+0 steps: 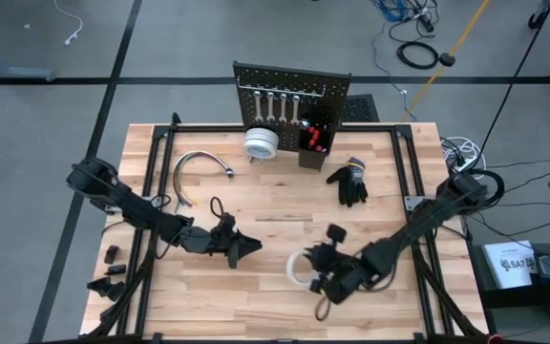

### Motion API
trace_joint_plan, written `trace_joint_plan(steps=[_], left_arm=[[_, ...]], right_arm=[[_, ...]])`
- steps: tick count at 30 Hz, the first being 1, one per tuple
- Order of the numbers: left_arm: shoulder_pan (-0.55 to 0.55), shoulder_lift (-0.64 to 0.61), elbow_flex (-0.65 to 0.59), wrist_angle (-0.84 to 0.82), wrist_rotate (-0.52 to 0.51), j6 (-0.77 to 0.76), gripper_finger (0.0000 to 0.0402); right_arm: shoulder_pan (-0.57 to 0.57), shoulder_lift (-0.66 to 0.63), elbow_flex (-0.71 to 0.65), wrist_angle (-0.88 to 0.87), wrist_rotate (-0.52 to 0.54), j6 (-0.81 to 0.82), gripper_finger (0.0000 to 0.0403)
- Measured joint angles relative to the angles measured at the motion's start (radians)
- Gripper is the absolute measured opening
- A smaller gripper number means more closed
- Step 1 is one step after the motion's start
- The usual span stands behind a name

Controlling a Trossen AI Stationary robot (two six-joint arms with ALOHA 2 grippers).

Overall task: Hang tools onto peg board
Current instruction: Hang the white tape on the peg board

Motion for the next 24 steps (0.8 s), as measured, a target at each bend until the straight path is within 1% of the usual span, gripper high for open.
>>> trace_joint_plan(steps=[3,5,8,12,16,19,24], left_arm=[[0.0,0.043,0.006,0.061,0.002,-0.064,0.0116],[0.0,0.075,0.021,0.067,0.001,-0.07,0.0121],[0.0,0.121,0.056,0.071,0.002,-0.071,0.0123],[0.0,0.177,0.099,0.068,0.003,-0.071,0.0124],[0.009,0.207,0.135,0.068,0.003,-0.072,0.0124],[0.017,0.21,0.146,0.066,0.003,-0.073,0.0124],[0.028,0.21,0.149,0.065,0.003,-0.073,0.0123]], right_arm=[[-0.044,0.0,0.0,0.124,-0.01,-0.146,0.0034],[-0.068,0.0,0.0,0.174,-0.032,-0.221,0.0034],[-0.1,0.0,0.0,0.231,-0.032,-0.304,0.0034],[-0.142,0.0,0.0,0.233,-0.037,-0.345,0.0034],[-0.171,0.0,0.0,0.236,-0.08,-0.379,0.0034],[-0.183,0.0,0.0,0.237,-0.106,-0.392,0.0034],[-0.195,-0.001,0.0,0.238,-0.107,-0.401,0.0034]])
